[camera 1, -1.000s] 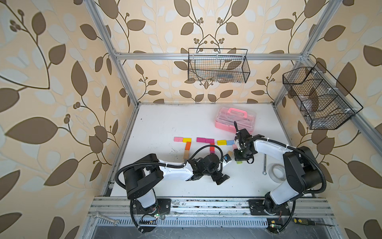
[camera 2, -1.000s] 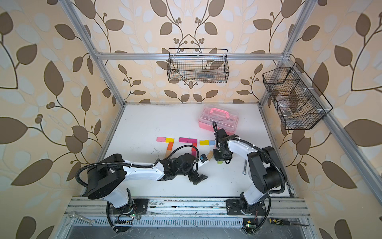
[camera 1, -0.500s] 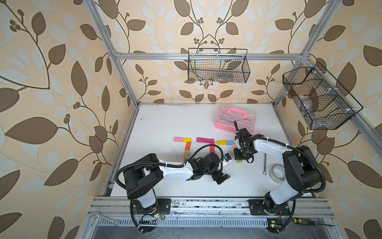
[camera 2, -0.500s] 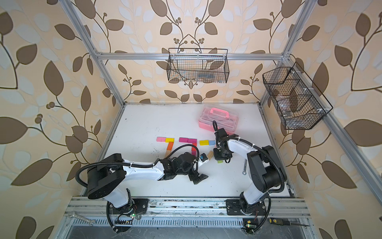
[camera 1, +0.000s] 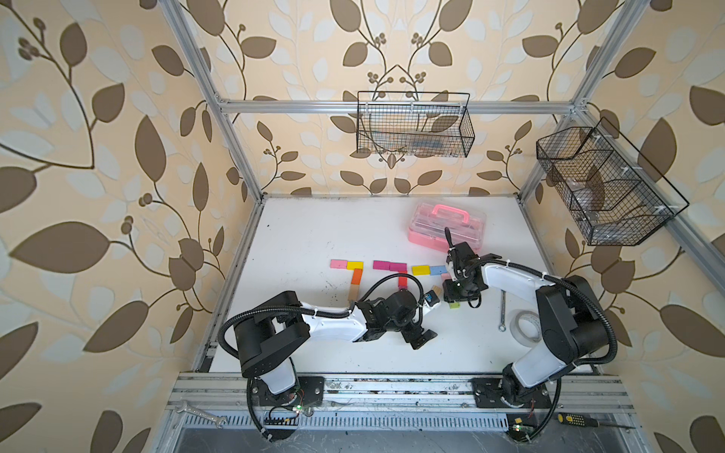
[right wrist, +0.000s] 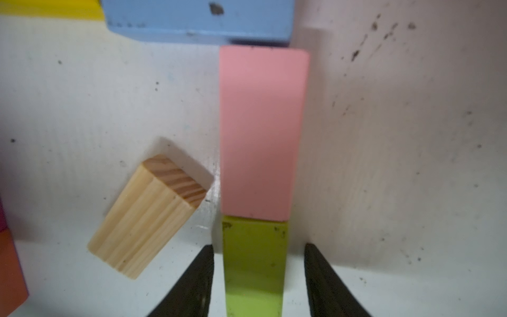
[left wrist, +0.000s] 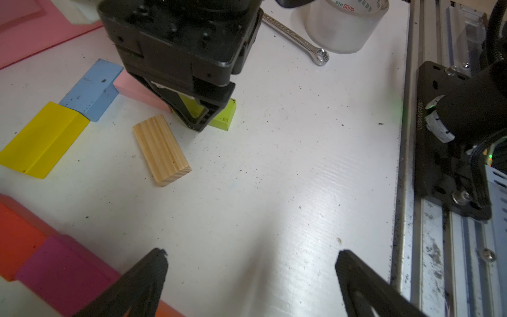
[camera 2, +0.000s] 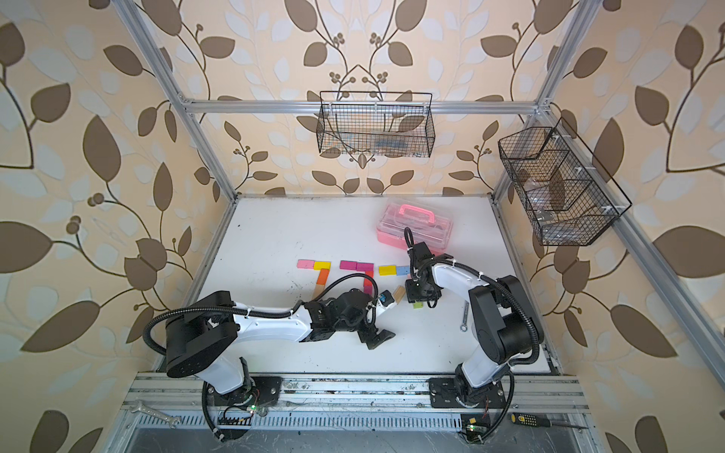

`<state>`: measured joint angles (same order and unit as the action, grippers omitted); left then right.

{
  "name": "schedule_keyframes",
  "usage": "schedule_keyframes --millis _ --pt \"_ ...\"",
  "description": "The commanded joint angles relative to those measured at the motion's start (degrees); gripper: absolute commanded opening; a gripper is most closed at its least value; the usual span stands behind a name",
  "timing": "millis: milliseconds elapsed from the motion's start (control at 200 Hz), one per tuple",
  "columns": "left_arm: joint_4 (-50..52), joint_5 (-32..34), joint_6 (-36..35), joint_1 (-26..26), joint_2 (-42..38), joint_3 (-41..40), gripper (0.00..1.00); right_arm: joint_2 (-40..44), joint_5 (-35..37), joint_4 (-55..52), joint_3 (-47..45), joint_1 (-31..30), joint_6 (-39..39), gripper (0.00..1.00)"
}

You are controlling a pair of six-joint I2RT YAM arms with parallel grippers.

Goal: Assemble the number 7 with building blocks
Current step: Assemble the building block at the center of the board.

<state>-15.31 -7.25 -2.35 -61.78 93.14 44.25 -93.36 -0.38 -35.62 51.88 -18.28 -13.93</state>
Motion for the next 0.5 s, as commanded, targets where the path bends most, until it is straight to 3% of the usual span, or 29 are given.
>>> schedule_keyframes --millis 0,205,495 --pt "-1.85 -0.05 0.79 0.67 -2.89 -0.52 0.99 0.97 0.10 -1.27 0.35 0.26 -0.04 0.62" --pt "-1.39 1.89 1.21 0.66 -7.76 -3.53 0.99 8.99 -0.23 -4.12 3.78 -2.29 -4.25 0.66" --pt "1.51 3.51 2.16 4.17 -19.65 -8.72 0.99 13.04 4.12 0.63 5.64 -13.83 -28.84 0.79"
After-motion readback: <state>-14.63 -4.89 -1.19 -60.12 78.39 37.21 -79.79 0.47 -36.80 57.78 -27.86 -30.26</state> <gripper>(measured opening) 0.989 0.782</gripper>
